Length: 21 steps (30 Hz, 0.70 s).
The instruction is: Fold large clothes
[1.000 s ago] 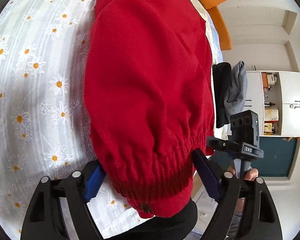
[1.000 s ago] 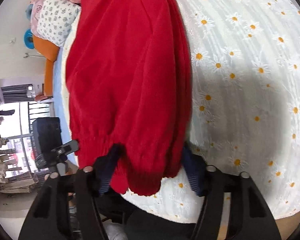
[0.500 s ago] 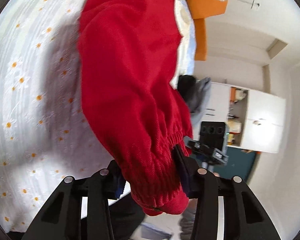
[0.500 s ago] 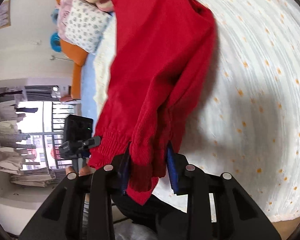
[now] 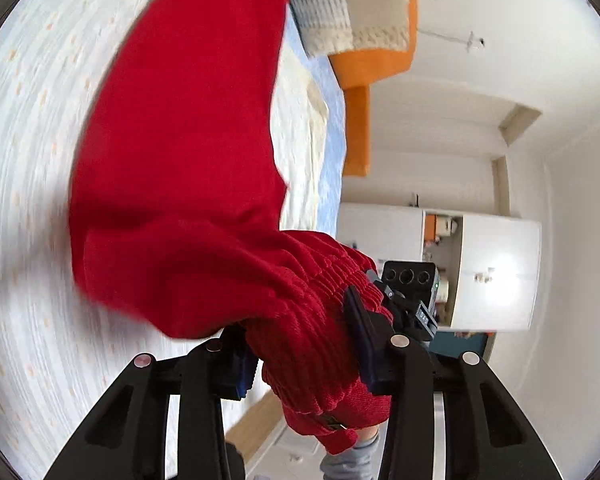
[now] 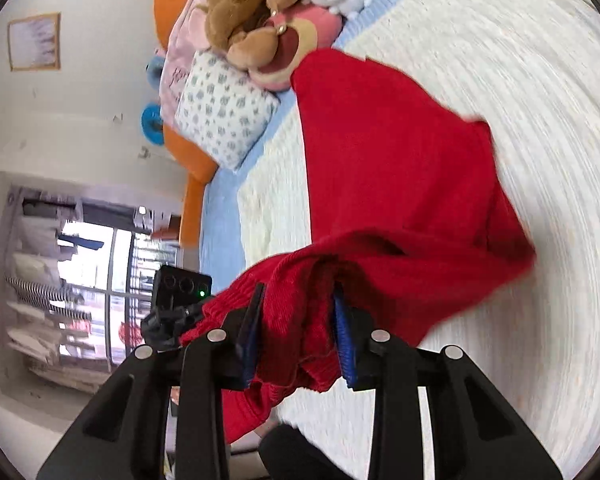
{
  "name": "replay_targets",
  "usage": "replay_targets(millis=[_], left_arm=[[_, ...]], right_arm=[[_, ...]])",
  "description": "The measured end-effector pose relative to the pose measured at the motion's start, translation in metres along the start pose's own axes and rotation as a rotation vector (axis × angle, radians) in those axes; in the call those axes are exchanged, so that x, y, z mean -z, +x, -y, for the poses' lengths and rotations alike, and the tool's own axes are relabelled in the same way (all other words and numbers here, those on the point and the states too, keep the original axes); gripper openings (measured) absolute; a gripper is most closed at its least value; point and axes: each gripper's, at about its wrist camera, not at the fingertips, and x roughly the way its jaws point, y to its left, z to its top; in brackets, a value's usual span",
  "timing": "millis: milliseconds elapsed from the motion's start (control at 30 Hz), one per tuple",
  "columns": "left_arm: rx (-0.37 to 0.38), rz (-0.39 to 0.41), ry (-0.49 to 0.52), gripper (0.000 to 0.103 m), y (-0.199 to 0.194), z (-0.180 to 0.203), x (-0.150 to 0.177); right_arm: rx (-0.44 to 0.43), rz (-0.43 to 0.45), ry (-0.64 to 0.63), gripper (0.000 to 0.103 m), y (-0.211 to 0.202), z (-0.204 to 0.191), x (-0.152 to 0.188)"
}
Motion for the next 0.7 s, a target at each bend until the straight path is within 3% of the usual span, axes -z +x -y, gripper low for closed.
replay_targets(millis=[167, 333, 467, 600, 667, 700], left_arm=[[-0.056, 0.044, -0.097, 0.043, 0.014, -0.024, -0.067], [-0.125, 0.037, -0.166, 0.043, 0.041, -0.058, -0.110], [-0.087, 0.005, -0.220, 0.044, 0.046, -0.064, -0.116], [-0.083, -0.013, -0.110, 0.047, 0.028, -0.036, -0.096], [-0.075, -0.027, -0.061, 0.056, 0.023, -0.020, -0.083], [-0.066, -0.030, -0.043, 0.069, 0.020, -0.014, -0.080]], right_arm=[[0.029, 0.035, 0.096, 0.032, 0.044, 0.032, -0.072], [0.083, 0.069, 0.204, 0.048, 0.083, 0.080, -0.104], [0.080, 0.076, 0.229, 0.059, 0.091, 0.090, -0.107], [0.119, 0.076, 0.129, 0.084, 0.071, 0.049, -0.113], [0.168, 0.135, 0.021, 0.090, 0.049, 0.018, -0.114], [0.169, 0.156, -0.007, 0.094, 0.038, 0.009, -0.111]])
